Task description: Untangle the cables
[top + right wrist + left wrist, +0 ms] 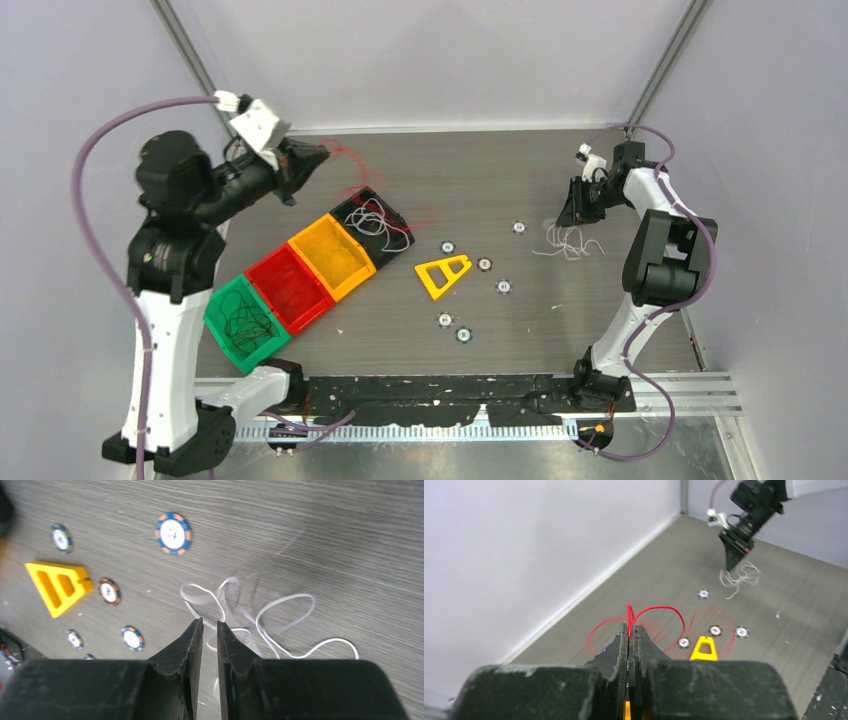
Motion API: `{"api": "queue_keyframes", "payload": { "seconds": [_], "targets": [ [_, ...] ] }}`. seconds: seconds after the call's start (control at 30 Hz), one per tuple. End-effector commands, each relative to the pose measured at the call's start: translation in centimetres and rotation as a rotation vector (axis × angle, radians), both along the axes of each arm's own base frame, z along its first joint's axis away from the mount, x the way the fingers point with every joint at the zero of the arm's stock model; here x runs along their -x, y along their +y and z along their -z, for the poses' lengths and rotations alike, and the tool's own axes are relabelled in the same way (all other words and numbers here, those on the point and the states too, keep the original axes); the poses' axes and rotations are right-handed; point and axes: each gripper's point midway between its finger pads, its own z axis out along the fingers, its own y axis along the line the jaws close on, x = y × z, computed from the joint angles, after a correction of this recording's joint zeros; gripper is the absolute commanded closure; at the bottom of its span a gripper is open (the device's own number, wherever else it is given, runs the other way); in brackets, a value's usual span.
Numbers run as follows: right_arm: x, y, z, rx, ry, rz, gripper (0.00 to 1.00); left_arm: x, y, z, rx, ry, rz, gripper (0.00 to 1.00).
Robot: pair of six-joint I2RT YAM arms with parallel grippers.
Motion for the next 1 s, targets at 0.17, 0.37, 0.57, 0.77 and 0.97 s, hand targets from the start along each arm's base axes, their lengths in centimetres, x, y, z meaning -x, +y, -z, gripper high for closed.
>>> {"api": "queue_keyframes", "payload": {
  "seconds": [0.17, 0.37, 0.57, 0.77, 0.97],
  "targets": [
    [-0.4, -1.8, 2.1, 0.094, -0.01, 0.006, 0.78, 2.5, 6.5, -1.4, -0.023, 0.048, -0.258, 1.0],
    [0.4, -0.9, 1.2, 0.067, -0.014, -0.004, 0.78, 2.8, 12.2, 2.8, -0.044, 0.172, -0.538, 1.0],
    [1.2, -0.1, 0.5, 0.048, -0.02, -0.022, 0.79, 2.7, 14.9, 7.0, -0.065, 0.223, -0.64, 1.0],
    [1.7, 0.2, 0.8, 0.042, -0.013, -0.038, 0.79, 1.8, 15.2, 9.8, -0.08, 0.277, -0.626, 1.0],
    [1.9, 0.2, 1.1, 0.044, -0.008, -0.044, 0.8, 1.4, 15.7, 7.0, -0.071, 0.198, -0.645, 1.0]
  ]
}}
